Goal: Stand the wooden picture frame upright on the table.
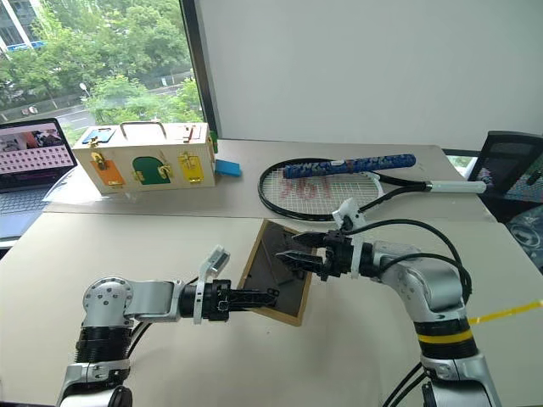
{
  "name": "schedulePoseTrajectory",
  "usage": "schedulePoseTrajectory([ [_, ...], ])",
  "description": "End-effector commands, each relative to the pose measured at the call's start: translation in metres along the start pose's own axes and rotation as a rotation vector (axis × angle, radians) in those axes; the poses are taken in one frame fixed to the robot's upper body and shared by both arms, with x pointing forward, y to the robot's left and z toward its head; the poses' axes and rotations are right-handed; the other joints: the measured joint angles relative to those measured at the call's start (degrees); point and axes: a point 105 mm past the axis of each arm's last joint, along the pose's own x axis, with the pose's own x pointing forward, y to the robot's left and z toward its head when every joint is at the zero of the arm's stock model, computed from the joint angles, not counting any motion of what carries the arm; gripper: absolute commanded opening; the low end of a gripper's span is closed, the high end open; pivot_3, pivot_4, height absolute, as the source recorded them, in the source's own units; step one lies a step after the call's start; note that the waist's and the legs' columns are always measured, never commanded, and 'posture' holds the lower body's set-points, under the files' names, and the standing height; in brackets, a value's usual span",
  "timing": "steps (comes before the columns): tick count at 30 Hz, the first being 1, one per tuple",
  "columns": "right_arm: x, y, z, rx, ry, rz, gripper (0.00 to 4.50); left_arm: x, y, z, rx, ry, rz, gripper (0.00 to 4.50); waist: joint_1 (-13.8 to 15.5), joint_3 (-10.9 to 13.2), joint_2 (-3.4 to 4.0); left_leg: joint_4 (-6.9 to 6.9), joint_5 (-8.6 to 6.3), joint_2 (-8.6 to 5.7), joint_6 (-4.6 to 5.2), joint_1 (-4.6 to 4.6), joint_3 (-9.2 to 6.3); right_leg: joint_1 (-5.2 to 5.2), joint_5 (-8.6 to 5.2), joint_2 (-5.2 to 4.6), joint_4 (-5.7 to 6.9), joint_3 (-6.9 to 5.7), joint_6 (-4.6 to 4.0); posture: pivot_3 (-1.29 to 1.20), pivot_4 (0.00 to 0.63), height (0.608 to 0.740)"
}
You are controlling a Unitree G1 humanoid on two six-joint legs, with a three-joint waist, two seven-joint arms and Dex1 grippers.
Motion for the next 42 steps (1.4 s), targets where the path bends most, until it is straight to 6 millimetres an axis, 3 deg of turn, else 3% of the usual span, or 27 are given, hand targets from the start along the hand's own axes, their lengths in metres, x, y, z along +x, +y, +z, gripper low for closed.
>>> schedulePoseTrajectory([
  [1,0.003,0.012,-0.006,-0.001,0.072,0.104,4.42,0.002,-0.022,0.005,0.085,-0.018,-0.089,1.2,0.0,0.0,0.0,0.0,0.0,0.0,0.0,0.0,-0.01,0.01,0.0,0.0,-0.01,0.0,0.0,0.0,0.15,0.74],
  [11,-0.004,0.048,0.027,-0.215,-0.106,0.275,4.42,-0.003,-0.014,0.01,0.045,-0.081,-0.078,1.2,-0.1,0.0,0.0,-0.02,0.0,0.0,0.0,-0.04,-0.03,-0.02,-0.01,0.0,-0.02,-0.02,0.01,0.0,0.15,0.74],
  [13,-0.01,0.051,0.038,-0.333,-0.174,0.246,4.42,-0.004,-0.015,0.009,0.056,-0.078,-0.074,1.2,-0.1,0.0,0.0,0.0,0.0,0.0,0.0,-0.04,-0.03,-0.02,-0.01,0.0,-0.02,-0.03,0.01,0.0,0.15,0.74],
  [16,-0.02,0.051,0.04,-0.385,-0.171,0.216,4.42,-0.004,-0.019,0.011,0.045,-0.088,-0.105,1.2,0.1,0.0,-0.01,0.0,0.0,-0.01,0.0,-0.05,-0.04,-0.01,-0.01,0.0,-0.04,-0.04,0.01,0.0,0.15,0.74],
  [18,-0.023,0.047,0.035,-0.392,-0.138,0.186,4.42,-0.004,-0.019,0.013,0.047,-0.092,-0.106,1.2,0.1,0.0,-0.01,0.01,-0.01,-0.01,0.0,-0.06,-0.04,-0.01,-0.01,0.0,-0.04,-0.04,0.01,0.0,0.15,0.74],
  [23,-0.042,0.014,0.02,-0.474,-0.022,-0.011,4.42,-0.004,-0.021,0.015,0.053,-0.094,-0.112,1.2,0.0,0.0,-0.01,0.0,-0.01,-0.01,0.0,-0.05,-0.04,-0.03,-0.01,0.0,-0.05,-0.04,0.01,0.0,0.15,0.74],
  [26,-0.063,-0.023,0.015,-0.604,0.053,-0.218,4.42,-0.009,-0.029,0.017,0.024,-0.101,-0.182,1.2,0.0,0.0,-0.02,0.02,0.0,-0.01,0.0,-0.05,-0.04,-0.02,-0.01,0.0,-0.05,-0.04,0.01,0.0,0.15,0.74],
  [28,-0.072,-0.044,0.021,-0.736,0.048,-0.341,4.42,-0.012,-0.034,0.019,0.006,-0.103,-0.23,1.2,0.0,0.0,-0.03,0.02,0.0,-0.01,0.0,-0.05,-0.04,-0.03,-0.01,0.0,-0.05,-0.04,0.01,0.0,0.15,0.74],
  [32,-0.08,-0.065,0.017,-1.224,0.181,-0.468,4.42,-0.018,-0.03,0.028,-0.038,-0.087,-0.219,1.2,-0.1,0.0,-0.01,0.01,0.0,-0.01,0.0,-0.04,-0.04,-0.04,-0.01,0.0,-0.04,-0.04,0.01,0.0,0.15,0.74],
  [37,-0.07,-0.053,0.026,-1.693,0.157,-0.461,4.42,-0.022,-0.03,0.033,-0.036,-0.054,-0.201,1.2,-0.2,0.0,0.01,-0.14,0.02,-0.03,-0.03,-0.03,-0.04,-0.07,-0.01,0.0,-0.09,-0.03,0.01,0.0,0.15,0.74],
  [42,-0.048,-0.034,0.014,-1.947,0.096,-0.364,4.42,-0.02,-0.034,0.034,-0.031,-0.03,-0.221,1.2,0.0,0.0,0.01,-0.53,0.23,-0.04,-0.34,0.03,-0.06,-0.15,-0.01,-0.01,-0.08,-0.04,-0.03,0.0,0.15,0.74],
])
